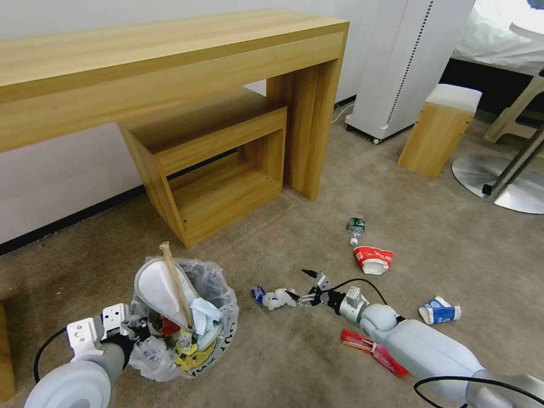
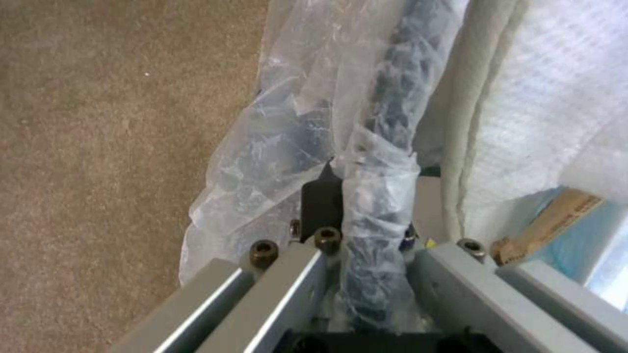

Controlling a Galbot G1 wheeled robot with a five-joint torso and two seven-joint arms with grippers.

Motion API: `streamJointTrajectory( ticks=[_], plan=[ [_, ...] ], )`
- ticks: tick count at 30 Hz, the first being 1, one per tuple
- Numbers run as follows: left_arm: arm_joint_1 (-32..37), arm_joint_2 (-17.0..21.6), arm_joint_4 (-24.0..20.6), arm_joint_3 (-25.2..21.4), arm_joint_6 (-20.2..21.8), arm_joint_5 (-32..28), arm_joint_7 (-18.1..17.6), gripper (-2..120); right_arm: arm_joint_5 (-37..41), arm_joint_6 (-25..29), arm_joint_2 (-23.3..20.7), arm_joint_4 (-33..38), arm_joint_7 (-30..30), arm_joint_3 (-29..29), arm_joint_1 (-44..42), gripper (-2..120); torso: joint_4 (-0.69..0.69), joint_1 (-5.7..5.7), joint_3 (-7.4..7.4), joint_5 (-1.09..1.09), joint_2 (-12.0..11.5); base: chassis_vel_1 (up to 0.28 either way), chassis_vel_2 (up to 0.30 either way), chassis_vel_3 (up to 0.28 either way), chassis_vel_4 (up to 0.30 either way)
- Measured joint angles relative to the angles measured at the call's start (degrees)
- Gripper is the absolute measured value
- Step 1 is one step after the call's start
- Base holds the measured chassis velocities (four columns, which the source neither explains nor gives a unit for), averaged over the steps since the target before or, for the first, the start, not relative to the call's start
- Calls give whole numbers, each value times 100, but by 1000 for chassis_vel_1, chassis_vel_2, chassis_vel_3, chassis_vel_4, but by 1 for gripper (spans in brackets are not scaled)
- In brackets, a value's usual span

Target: Pick up the trash bin and place the garbage on the floor into it.

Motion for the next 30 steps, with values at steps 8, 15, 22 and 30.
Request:
streamJointTrajectory(
  ticks=[8, 15, 22, 30],
  plan=[
    [-11, -70, 92, 70, -7, 59, 7, 0, -433, 173, 627, -708, 201, -40, 95, 100, 2, 0, 0, 1, 0, 0, 0, 0, 0],
    [-36, -116, 164, 130, -14, 136, 52, 0, -412, 33, 998, -1102, 472, 5, 158, 100, 1, 0, 0, 1, 0, 0, 0, 0, 0],
    [-39, -139, 193, 174, -22, 184, 66, 0, -435, -25, 1257, -1444, 568, 50, 176, 100, 1, 0, 0, 1, 0, 0, 0, 0, 0],
    [-19, -133, 195, 176, -37, 217, 84, 0, -496, -20, 1523, -1835, 593, 77, 176, 100, 0, 0, 0, 1, 0, 0, 0, 0, 0]
  ],
)
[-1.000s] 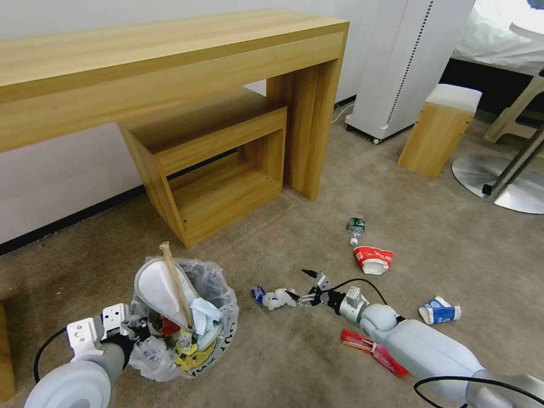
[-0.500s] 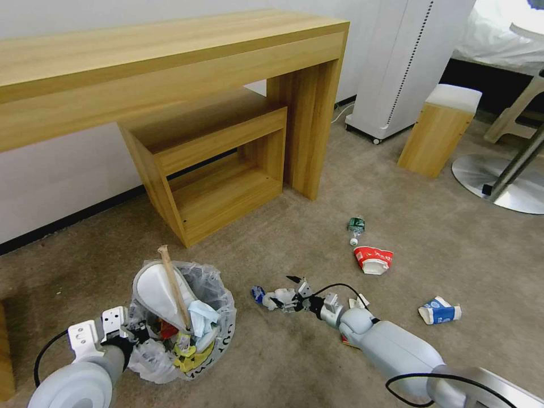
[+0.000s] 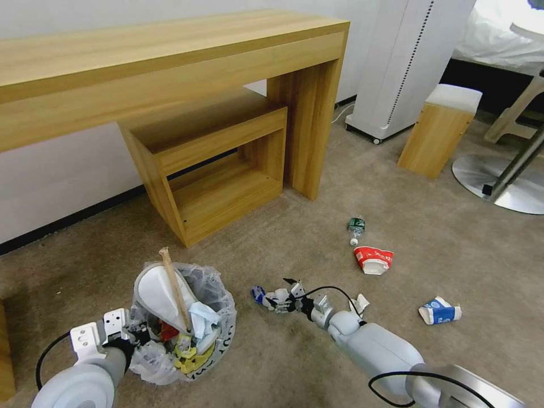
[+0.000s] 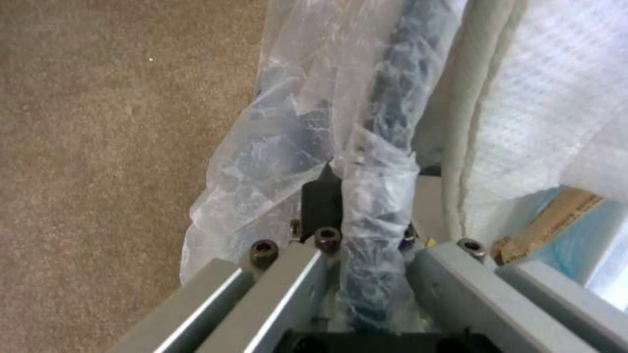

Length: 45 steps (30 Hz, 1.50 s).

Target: Pick up the trash bin and place the garbage on the floor into it.

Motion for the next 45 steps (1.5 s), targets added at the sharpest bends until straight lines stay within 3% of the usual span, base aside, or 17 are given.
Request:
streamJointTrajectory(
  ticks=[38, 41, 45],
  plan=[
    [57, -91, 23, 39, -119, 298, 101, 0, -243, -23, 185, -410, 206, 78, -188, 98, 0, 0, 0, 1, 0, 0, 0, 0, 0],
    [70, -115, 35, 39, -139, 347, 139, 0, -218, -29, 188, -369, 241, 69, -190, 80, 0, 0, 0, 0, 0, 0, 0, 0, 0],
    [55, -118, 43, 43, -154, 367, 154, 0, -78, -59, 137, -215, 292, 12, -162, 67, 1, 0, 0, 0, 0, 0, 0, 0, 0]
  ],
)
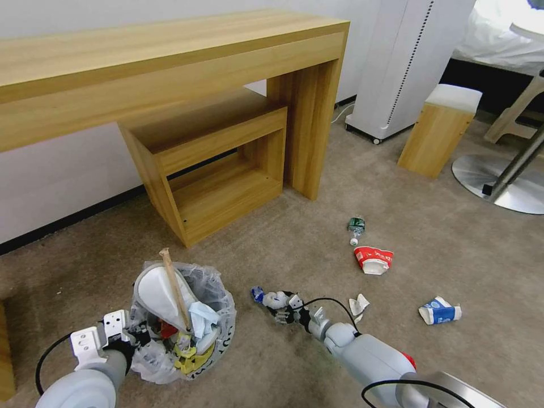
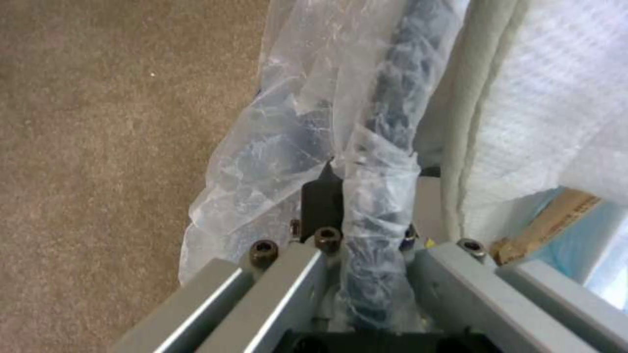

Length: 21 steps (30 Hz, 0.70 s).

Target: Pick up the trash bin and place the garbage on the floor into it.

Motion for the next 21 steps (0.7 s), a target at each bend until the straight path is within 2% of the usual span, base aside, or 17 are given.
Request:
streamJointTrajectory(
  ticks=[1, 5, 9, 12, 13, 16, 17, 19, 21],
  plan=[
    [0, 0, 0, 0, 0, 0, 0, 0, 0, 0, 0, 0, 0, 0, 0, 67, 0, 0, 0, 0, 0, 0, 0, 0, 0],
    [-7, 15, 35, 3, -12, 24, 30, 0, 140, -73, -109, 148, 99, -44, 70, 47, 0, 0, 0, 0, 0, 0, 0, 0, 0],
    [-23, 30, 44, 9, -19, 25, 38, 0, 166, -75, -138, 149, 101, -43, 77, 37, 0, 0, 0, 0, 0, 0, 0, 0, 0],
    [-48, 44, 47, 15, -23, 23, 40, 0, 204, -90, -205, 284, 109, -31, 53, 21, -1, 0, 0, 0, 0, 0, 0, 0, 0],
    [-48, 44, 47, 15, -23, 23, 40, 0, 204, -90, -205, 284, 109, -31, 53, 21, -1, 0, 0, 0, 0, 0, 0, 0, 0],
    [-29, 21, 37, 17, -24, 26, 36, 0, 253, -127, -267, 464, 179, -33, 23, 8, -1, 0, 0, 0, 0, 0, 0, 0, 0],
    [-29, 21, 37, 17, -24, 26, 36, 0, 253, -127, -267, 464, 179, -33, 23, 8, -1, 0, 0, 0, 0, 0, 0, 0, 0],
    [-10, 19, 25, 14, -24, 33, 34, 0, 278, -132, -283, 535, 236, -33, 23, 0, 0, 0, 0, 0, 0, 0, 0, 0, 0],
    [7, 20, -7, -2, -32, 46, 24, 0, 316, -141, -288, 594, 317, -29, 30, 0, -1, 0, 0, 0, 0, 0, 0, 0, 0]
  ],
)
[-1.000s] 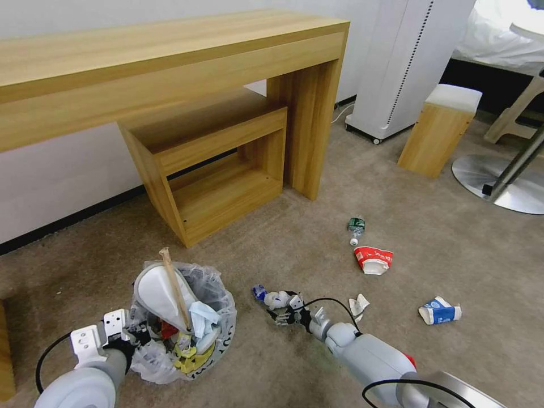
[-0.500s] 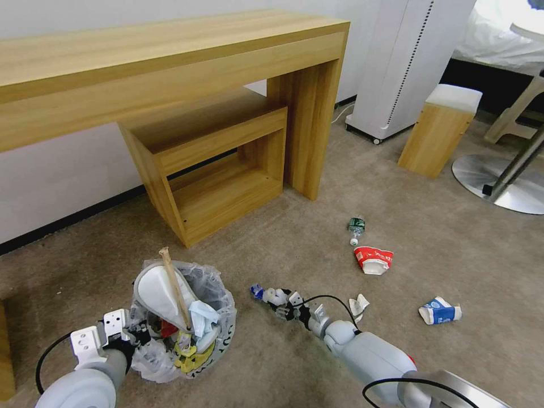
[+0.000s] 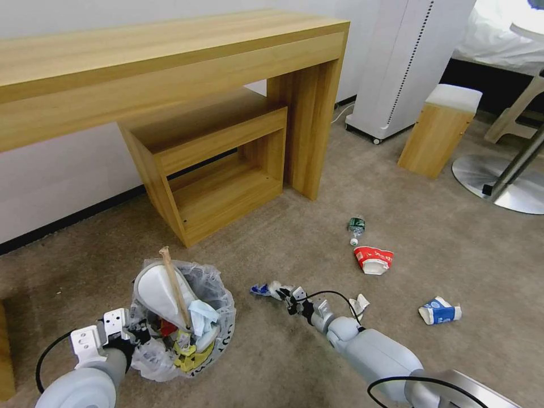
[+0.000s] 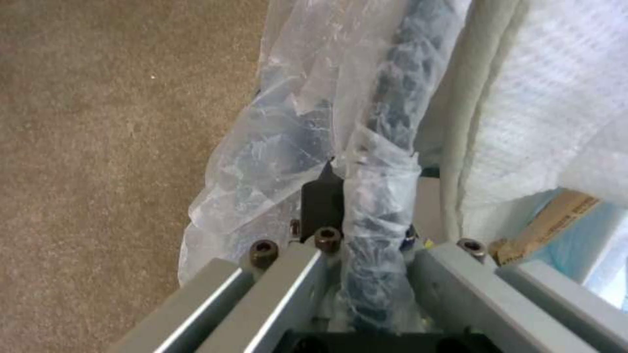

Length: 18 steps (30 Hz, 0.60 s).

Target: Pick up the trash bin and place the garbage on the floor into it.

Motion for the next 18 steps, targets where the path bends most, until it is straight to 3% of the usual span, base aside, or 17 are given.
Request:
streamJointTrajectory(
  ticks=[18],
  plan=[
    [35, 27, -47, -31, -40, 99, -2, 0, 171, -15, -207, 513, 202, 110, -48, 0, 0, 0, 0, 0, 0, 0, 0, 0, 0]
  ],
)
